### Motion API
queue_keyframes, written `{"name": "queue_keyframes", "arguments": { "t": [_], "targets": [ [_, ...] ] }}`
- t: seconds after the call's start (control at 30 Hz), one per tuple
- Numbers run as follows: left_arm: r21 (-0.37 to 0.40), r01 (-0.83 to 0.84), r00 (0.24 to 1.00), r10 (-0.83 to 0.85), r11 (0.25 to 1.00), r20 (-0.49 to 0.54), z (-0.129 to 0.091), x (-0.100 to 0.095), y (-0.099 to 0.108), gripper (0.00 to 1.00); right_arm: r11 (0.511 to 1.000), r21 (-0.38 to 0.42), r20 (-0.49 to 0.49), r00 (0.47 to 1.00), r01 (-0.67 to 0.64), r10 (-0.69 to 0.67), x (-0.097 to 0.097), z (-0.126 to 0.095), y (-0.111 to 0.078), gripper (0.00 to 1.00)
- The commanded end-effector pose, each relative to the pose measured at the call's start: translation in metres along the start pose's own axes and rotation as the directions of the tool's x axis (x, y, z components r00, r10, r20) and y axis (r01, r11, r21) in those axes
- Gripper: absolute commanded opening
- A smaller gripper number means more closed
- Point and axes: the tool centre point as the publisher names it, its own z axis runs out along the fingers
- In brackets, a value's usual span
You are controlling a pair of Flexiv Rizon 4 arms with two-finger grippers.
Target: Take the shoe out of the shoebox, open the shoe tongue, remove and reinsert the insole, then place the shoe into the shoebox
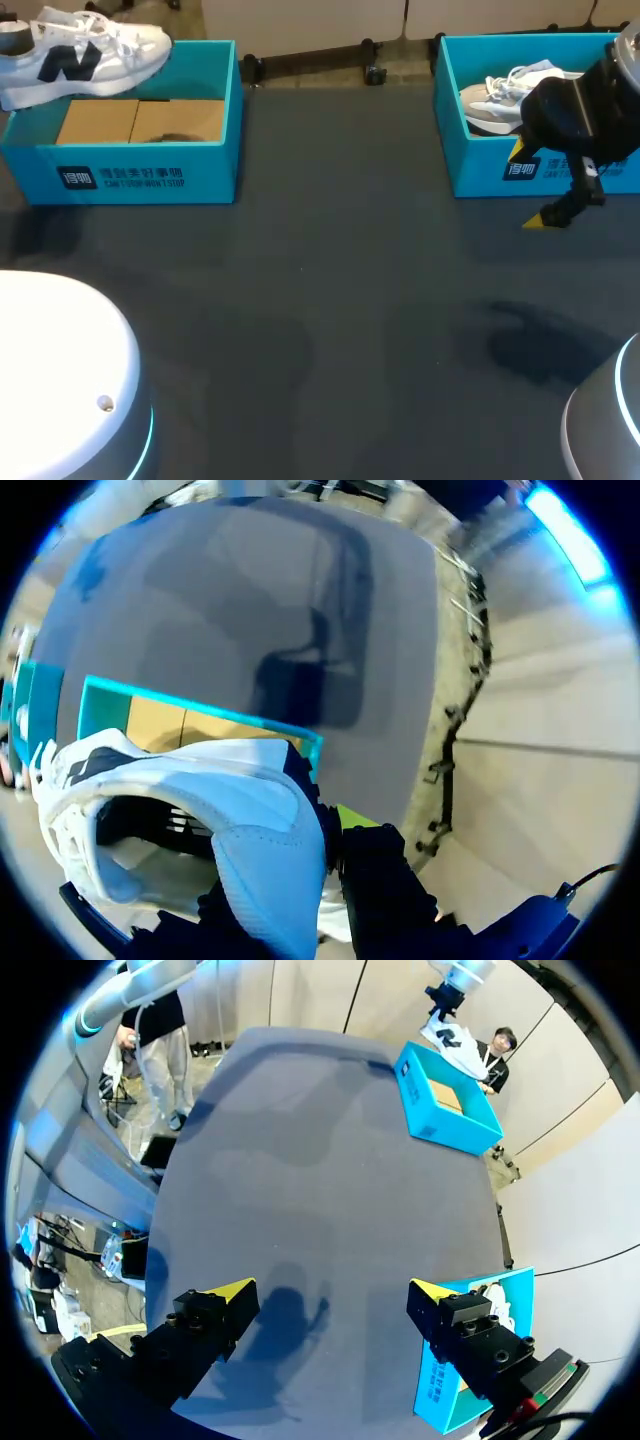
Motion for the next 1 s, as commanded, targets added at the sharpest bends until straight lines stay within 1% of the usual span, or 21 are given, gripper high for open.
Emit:
{"name": "queue_keyframes", "arguments": {
  "t": [0.03, 0.1, 0.13, 0.17, 0.23, 0.27, 0.33, 0.4, 0.9, 0.93, 1.0],
  "targets": [
    [-0.008, -0.057, 0.998, 0.057, 0.998, 0.008, 0.001, 0.004, 0.006, 0.0, 1.0, 0.003, -0.004, 1.0, -0.001, 0.001, -0.002, 0.001, 0.001, 1.0],
    [-0.011, -0.12, 0.993, 0.12, 0.993, 0.019, 0.002, 0.003, 0.008, 0.0, 1.0, 0.003, -0.004, 1.0, -0.001, 0.001, -0.002, 0.001, 0.001, 1.0],
    [-0.016, -0.115, 0.993, 0.115, 0.993, 0.018, 0.002, 0.003, 0.01, 0.0, 1.0, 0.003, -0.004, 1.0, -0.001, 0.001, -0.002, 0.001, 0.001, 1.0],
    [-0.018, -0.157, 0.987, 0.157, 0.987, 0.02, 0.003, 0.0, 0.012, 0.0, 1.0, 0.003, -0.004, 1.0, -0.001, 0.001, -0.002, 0.001, 0.001, 1.0],
    [-0.025, -0.165, 0.986, 0.165, 0.986, 0.015, 0.005, -0.003, 0.013, 0.0, 1.0, 0.003, -0.004, 1.0, -0.001, 0.001, -0.002, 0.001, 0.001, 1.0],
    [-0.022, -0.196, 0.98, 0.197, 0.98, 0.014, 0.006, -0.004, 0.013, 0.0, 1.0, 0.003, -0.004, 1.0, -0.001, 0.001, -0.002, 0.001, 0.001, 1.0],
    [-0.027, -0.203, 0.979, 0.203, 0.979, 0.009, 0.007, -0.007, 0.013, 0.0, 1.0, 0.003, -0.004, 1.0, -0.001, 0.001, -0.002, 0.001, 0.001, 1.0],
    [-0.026, -0.155, 0.988, 0.155, 0.988, -0.012, 0.007, -0.008, 0.013, 0.0, 1.0, 0.003, -0.004, 1.0, -0.001, 0.001, -0.002, 0.001, 0.001, 1.0],
    [-0.026, -0.155, 0.988, 0.155, 0.988, -0.012, 0.007, -0.008, 0.013, 0.0, 1.0, 0.003, -0.004, 1.0, -0.001, 0.001, -0.002, 0.001, 0.001, 1.0],
    [-0.039, -0.161, 0.987, 0.161, 0.986, 0.005, 0.01, -0.013, 0.015, 0.0, 1.0, 0.003, -0.004, 1.0, -0.001, 0.001, -0.002, 0.001, 0.001, 1.0],
    [-0.051, -0.177, 0.984, 0.177, 0.983, 0.007, 0.013, -0.018, 0.016, 0.0, 1.0, 0.003, -0.004, 1.0, -0.001, 0.001, -0.002, 0.001, 0.001, 1.0]
  ]
}}
